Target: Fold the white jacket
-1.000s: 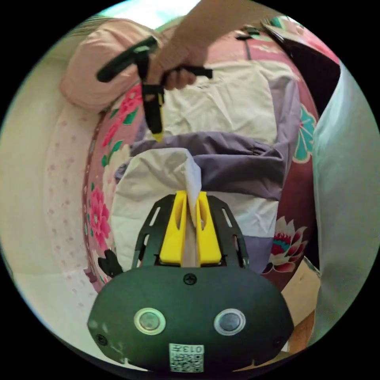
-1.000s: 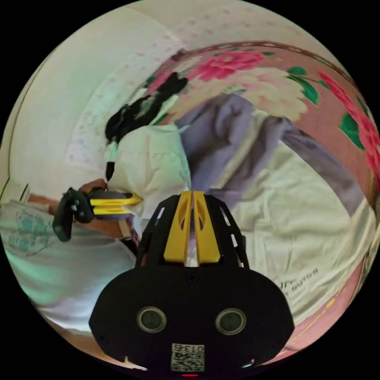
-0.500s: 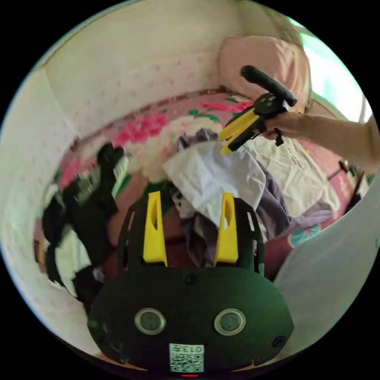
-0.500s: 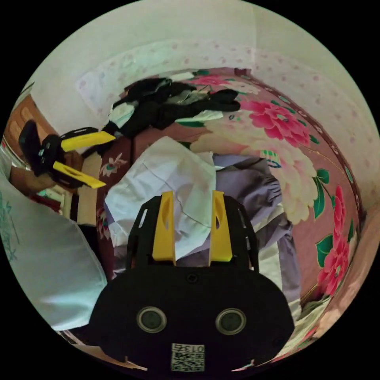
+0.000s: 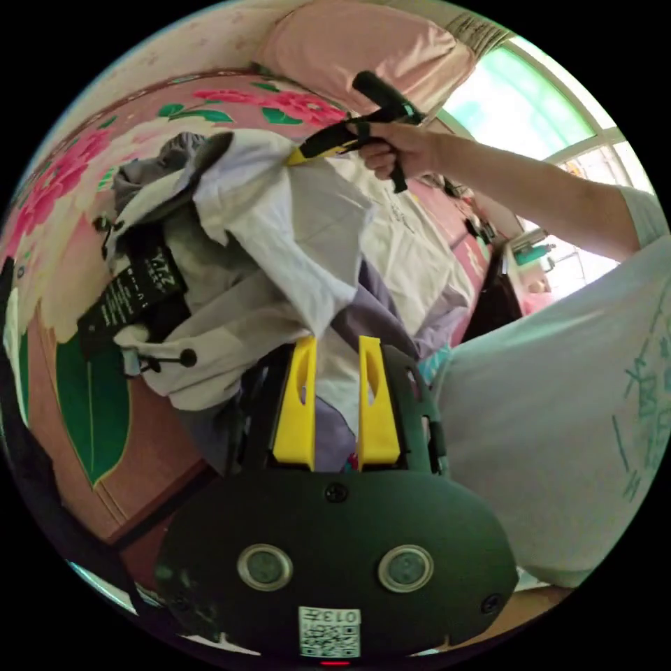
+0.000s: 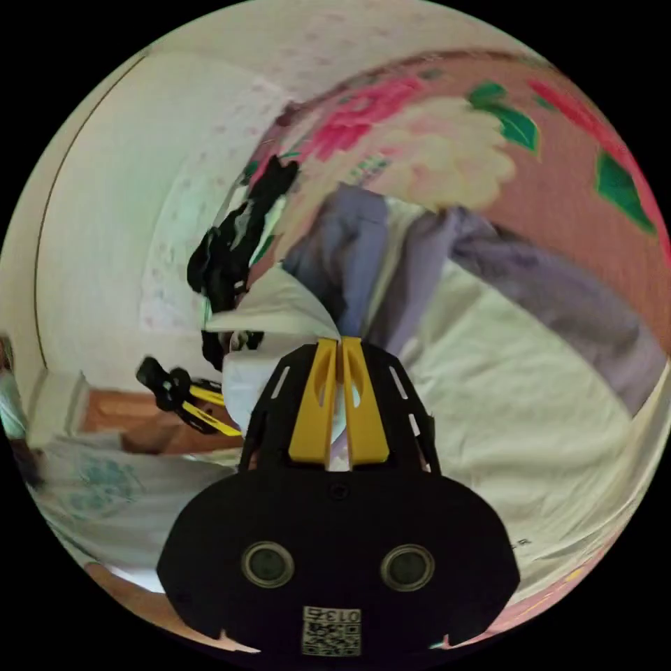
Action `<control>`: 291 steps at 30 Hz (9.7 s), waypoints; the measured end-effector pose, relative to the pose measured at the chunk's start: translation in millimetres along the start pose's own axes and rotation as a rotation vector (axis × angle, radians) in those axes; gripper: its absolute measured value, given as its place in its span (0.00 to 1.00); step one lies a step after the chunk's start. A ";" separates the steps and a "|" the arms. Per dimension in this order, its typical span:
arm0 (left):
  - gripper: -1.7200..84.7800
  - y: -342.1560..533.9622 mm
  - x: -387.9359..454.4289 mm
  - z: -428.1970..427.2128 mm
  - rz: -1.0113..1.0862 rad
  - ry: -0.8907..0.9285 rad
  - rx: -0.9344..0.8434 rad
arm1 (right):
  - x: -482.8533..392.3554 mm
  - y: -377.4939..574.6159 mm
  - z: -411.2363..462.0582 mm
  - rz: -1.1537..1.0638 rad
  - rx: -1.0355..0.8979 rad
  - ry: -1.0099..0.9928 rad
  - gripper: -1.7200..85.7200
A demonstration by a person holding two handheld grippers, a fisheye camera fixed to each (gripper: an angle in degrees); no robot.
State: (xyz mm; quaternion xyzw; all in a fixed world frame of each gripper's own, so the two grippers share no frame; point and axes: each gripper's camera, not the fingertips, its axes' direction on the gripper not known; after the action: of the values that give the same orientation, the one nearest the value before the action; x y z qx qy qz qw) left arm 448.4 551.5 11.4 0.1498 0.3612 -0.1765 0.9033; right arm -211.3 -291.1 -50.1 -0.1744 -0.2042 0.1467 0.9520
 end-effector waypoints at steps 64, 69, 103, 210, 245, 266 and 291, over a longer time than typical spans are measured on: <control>0.02 -40.0 166.5 40.6 0.484 -0.753 -0.168 | -441.9 -23.0 162.0 -0.862 -0.173 0.363 0.02; 0.02 -36.2 172.3 35.2 0.488 -0.779 -0.172 | -416.0 -75.0 263.1 -0.763 -0.322 0.726 0.02; 0.02 -3.6 164.3 15.5 0.565 -0.873 -0.165 | -337.6 -19.6 50.2 -0.500 -0.266 0.539 0.02; 0.03 -345.3 -138.4 -99.2 0.662 0.001 -0.017 | 158.4 265.7 12.6 -0.203 0.400 0.133 0.12; 0.02 -318.9 -95.4 -110.7 0.709 0.056 0.073 | 186.0 248.7 -24.4 -0.257 0.340 -0.034 0.10; 0.02 -370.5 -139.5 -34.2 0.176 -0.149 -0.064 | 207.4 222.2 51.7 0.122 0.036 -0.345 0.03; 0.02 -207.2 14.4 1.0 0.106 -0.607 0.084 | -74.1 141.6 91.5 -0.284 0.143 0.521 0.02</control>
State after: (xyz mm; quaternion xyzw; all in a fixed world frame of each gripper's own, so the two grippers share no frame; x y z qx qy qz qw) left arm 370.3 363.1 -27.7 0.1460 0.0589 -0.1805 0.9709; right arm -345.7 -165.3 -52.3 -0.1082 0.0356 -0.0235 0.9932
